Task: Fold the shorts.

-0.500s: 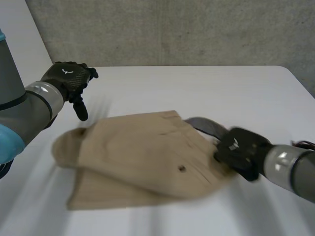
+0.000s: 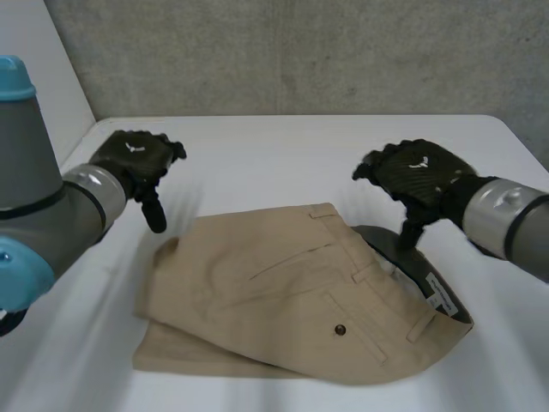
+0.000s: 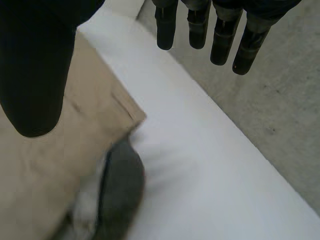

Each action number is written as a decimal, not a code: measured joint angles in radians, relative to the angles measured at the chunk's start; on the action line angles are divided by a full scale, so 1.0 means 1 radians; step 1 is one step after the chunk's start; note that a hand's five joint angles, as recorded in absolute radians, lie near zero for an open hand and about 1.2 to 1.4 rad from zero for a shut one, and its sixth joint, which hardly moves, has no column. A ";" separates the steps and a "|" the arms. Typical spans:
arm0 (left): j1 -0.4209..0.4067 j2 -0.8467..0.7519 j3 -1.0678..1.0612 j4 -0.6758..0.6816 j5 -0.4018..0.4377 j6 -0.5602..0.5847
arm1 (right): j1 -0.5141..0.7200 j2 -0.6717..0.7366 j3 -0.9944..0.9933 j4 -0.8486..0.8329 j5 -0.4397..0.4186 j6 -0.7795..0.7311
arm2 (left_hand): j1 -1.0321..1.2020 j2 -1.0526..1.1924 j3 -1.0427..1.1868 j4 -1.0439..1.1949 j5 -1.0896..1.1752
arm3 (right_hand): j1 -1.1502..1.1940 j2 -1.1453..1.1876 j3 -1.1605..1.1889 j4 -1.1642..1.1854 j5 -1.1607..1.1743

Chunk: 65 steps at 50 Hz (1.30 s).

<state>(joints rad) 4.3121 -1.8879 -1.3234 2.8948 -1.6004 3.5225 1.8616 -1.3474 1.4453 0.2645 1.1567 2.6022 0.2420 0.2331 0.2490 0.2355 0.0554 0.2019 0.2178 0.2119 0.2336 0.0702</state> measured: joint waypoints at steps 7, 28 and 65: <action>-0.013 0.003 -0.124 0.003 -0.045 -0.018 | 0.124 0.141 -0.044 -0.092 0.049 0.145 | 0.113 0.121 0.102 0.119 0.126 | 0.005 0.028 0.034 0.006 0.008; 0.057 0.162 -0.577 0.213 -0.054 -0.091 | 0.200 0.401 -0.152 -0.226 0.156 0.139 | 0.283 0.296 0.279 0.297 0.302 | 0.721 0.959 0.949 0.952 0.858; -0.005 0.007 -0.272 0.367 0.062 -0.093 | 0.196 0.252 -0.240 -0.263 0.277 0.088 | 0.884 0.961 0.937 0.957 0.931 | 0.783 0.959 0.965 0.953 0.900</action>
<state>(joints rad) 4.3069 -1.8807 -1.5958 3.2618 -1.5383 3.4298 2.0580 -1.0956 1.2052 0.0013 1.4338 2.6898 1.1258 1.1941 1.1856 1.1925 0.9867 0.9850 1.1763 1.1771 1.1865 0.9699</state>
